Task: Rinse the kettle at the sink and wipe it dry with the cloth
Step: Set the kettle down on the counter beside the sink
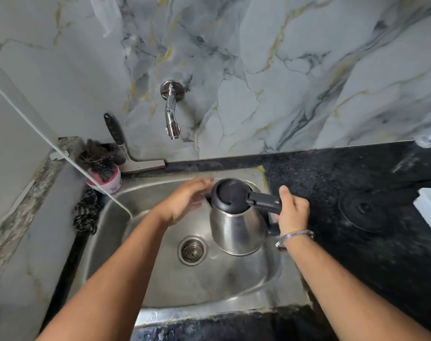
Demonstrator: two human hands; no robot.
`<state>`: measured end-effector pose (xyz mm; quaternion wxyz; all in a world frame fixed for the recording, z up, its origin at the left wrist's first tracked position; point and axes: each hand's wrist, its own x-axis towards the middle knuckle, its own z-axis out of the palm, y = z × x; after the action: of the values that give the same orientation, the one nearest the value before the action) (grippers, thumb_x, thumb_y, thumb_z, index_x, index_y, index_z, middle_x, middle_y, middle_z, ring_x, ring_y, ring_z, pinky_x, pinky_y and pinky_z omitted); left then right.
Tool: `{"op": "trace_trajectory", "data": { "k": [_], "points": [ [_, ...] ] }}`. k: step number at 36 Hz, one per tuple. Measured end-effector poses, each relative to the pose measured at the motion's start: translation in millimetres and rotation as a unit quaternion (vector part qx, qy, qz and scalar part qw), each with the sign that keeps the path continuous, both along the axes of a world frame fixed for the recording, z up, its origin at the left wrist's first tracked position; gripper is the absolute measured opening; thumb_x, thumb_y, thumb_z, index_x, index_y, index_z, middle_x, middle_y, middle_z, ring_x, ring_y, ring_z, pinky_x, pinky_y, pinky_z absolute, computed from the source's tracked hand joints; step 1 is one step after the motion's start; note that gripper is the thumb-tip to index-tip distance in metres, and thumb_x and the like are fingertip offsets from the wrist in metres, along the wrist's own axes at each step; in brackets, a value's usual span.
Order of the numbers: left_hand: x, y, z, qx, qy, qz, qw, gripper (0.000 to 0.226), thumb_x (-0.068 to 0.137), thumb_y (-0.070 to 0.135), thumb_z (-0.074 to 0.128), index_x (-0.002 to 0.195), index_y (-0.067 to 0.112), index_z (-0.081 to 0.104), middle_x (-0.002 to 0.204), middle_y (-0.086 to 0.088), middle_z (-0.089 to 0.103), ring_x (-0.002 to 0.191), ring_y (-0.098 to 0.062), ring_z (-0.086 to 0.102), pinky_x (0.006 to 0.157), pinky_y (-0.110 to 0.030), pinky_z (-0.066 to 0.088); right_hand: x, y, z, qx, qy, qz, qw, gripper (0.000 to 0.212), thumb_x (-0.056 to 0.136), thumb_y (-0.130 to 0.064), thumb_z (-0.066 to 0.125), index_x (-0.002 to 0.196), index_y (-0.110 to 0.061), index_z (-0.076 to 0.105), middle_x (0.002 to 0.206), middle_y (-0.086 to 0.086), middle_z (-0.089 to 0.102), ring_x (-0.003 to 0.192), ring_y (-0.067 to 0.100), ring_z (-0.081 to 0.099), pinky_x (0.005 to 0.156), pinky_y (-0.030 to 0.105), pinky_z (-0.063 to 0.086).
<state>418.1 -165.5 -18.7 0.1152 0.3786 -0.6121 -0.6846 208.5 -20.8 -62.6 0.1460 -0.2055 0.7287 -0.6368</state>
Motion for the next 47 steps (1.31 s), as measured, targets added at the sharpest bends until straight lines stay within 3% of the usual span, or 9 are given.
{"op": "trace_trajectory", "data": {
  "k": [3, 8, 11, 15, 21, 25, 31, 40, 47],
  "points": [
    [-22.3, 23.7, -12.1, 0.062, 0.053, -0.027, 0.996, 0.062, 0.093, 0.059, 0.05, 0.143, 0.024, 0.058, 0.146, -0.004, 0.063, 0.143, -0.025, 0.05, 0.123, -0.048, 0.032, -16.4, 22.6, 10.2, -0.017, -0.009, -0.011, 1.0, 0.079, 0.072, -0.06, 0.054, 0.06, 0.017, 0.047, 0.055, 0.009, 0.044, 0.052, 0.023, 0.044, 0.044, 0.047, 0.044],
    [-71.8, 63.4, -9.5, 0.058, 0.086, -0.021, 0.994, 0.062, 0.087, 0.069, 0.052, 0.133, 0.031, 0.066, 0.142, -0.005, 0.065, 0.137, -0.022, 0.055, 0.117, -0.044, 0.038, -56.7, 54.3, 20.4, -0.03, -0.049, -0.033, 0.998, 0.059, 0.066, -0.063, 0.057, 0.057, -0.004, 0.055, 0.055, 0.008, 0.046, 0.05, 0.021, 0.048, 0.033, 0.02, 0.039],
    [-106.4, 86.1, -14.4, 0.064, 0.094, 0.004, 0.994, 0.054, 0.095, 0.063, 0.047, 0.131, 0.028, 0.067, 0.133, -0.009, 0.063, 0.12, -0.023, 0.051, 0.108, -0.042, 0.038, -93.1, 69.1, 25.4, -0.019, -0.057, -0.027, 0.998, 0.051, 0.065, -0.064, 0.059, 0.047, -0.017, 0.055, 0.051, 0.0, 0.05, 0.051, 0.018, 0.052, 0.034, 0.022, 0.041],
    [-161.2, 122.1, -16.3, 0.062, 0.111, 0.044, 0.991, 0.055, 0.087, 0.06, 0.057, 0.125, 0.022, 0.07, 0.111, 0.004, 0.074, 0.103, -0.012, 0.063, 0.089, -0.025, 0.048, -149.0, 87.8, 32.3, -0.017, -0.055, -0.008, 0.998, 0.062, 0.065, -0.066, 0.059, 0.049, -0.007, 0.056, 0.048, 0.0, 0.05, 0.048, 0.019, 0.051, 0.034, 0.021, 0.04],
    [-253.9, 163.9, -17.1, 0.064, 0.157, 0.076, 0.983, 0.053, 0.095, 0.057, 0.053, 0.134, 0.024, 0.067, 0.136, -0.008, 0.069, 0.138, -0.034, 0.054, 0.121, -0.053, 0.03, -244.6, 120.5, 45.1, -0.033, -0.041, 0.009, 0.999, 0.053, 0.066, -0.067, 0.056, 0.047, -0.018, 0.06, 0.042, -0.008, 0.054, 0.04, 0.007, 0.055, 0.031, 0.02, 0.04],
    [-312.4, 181.0, -15.4, 0.07, 0.169, 0.113, 0.977, 0.054, 0.099, 0.06, 0.044, 0.134, 0.025, 0.066, 0.138, 0.0, 0.069, 0.136, -0.019, 0.058, 0.113, -0.038, 0.047, -299.9, 134.0, 47.0, -0.053, -0.041, 0.014, 0.998, 0.047, 0.069, -0.067, 0.056, 0.047, -0.026, 0.065, 0.04, -0.009, 0.053, 0.039, 0.005, 0.052, 0.032, 0.021, 0.041],
    [-385.3, 189.5, -10.7, 0.088, 0.14, 0.154, 0.974, 0.05, 0.108, 0.051, 0.035, 0.148, 0.028, 0.051, 0.141, 0.012, 0.065, 0.128, -0.007, 0.061, 0.105, -0.032, 0.048, -364.0, 142.8, 35.4, -0.068, -0.083, -0.008, 0.994, 0.05, 0.068, -0.065, 0.056, 0.047, -0.02, 0.06, 0.049, -0.002, 0.057, 0.038, 0.006, 0.054, 0.033, 0.019, 0.041],
    [-432.3, 192.4, -27.5, 0.062, 0.105, 0.17, 0.978, 0.047, 0.108, 0.05, 0.036, 0.148, 0.031, 0.052, 0.148, 0.007, 0.06, 0.135, -0.012, 0.056, 0.121, -0.045, 0.038, -410.6, 136.8, -0.6, -0.067, -0.105, -0.004, 0.992, 0.049, 0.072, -0.062, 0.054, 0.043, -0.023, 0.062, 0.037, -0.008, 0.055, 0.036, 0.007, 0.053, 0.032, 0.018, 0.04],
    [-439.5, 196.3, -47.5, 0.056, 0.092, 0.178, 0.978, 0.039, 0.106, 0.055, 0.033, 0.128, 0.049, 0.064, 0.138, 0.014, 0.068, 0.13, -0.008, 0.061, 0.119, -0.046, 0.04, -424.3, 132.4, -28.9, -0.051, -0.088, 0.007, 0.995, 0.052, 0.078, -0.06, 0.049, 0.044, -0.023, 0.063, 0.038, -0.007, 0.055, 0.045, 0.017, 0.052, 0.054, 0.031, 0.041]
  ]
}}
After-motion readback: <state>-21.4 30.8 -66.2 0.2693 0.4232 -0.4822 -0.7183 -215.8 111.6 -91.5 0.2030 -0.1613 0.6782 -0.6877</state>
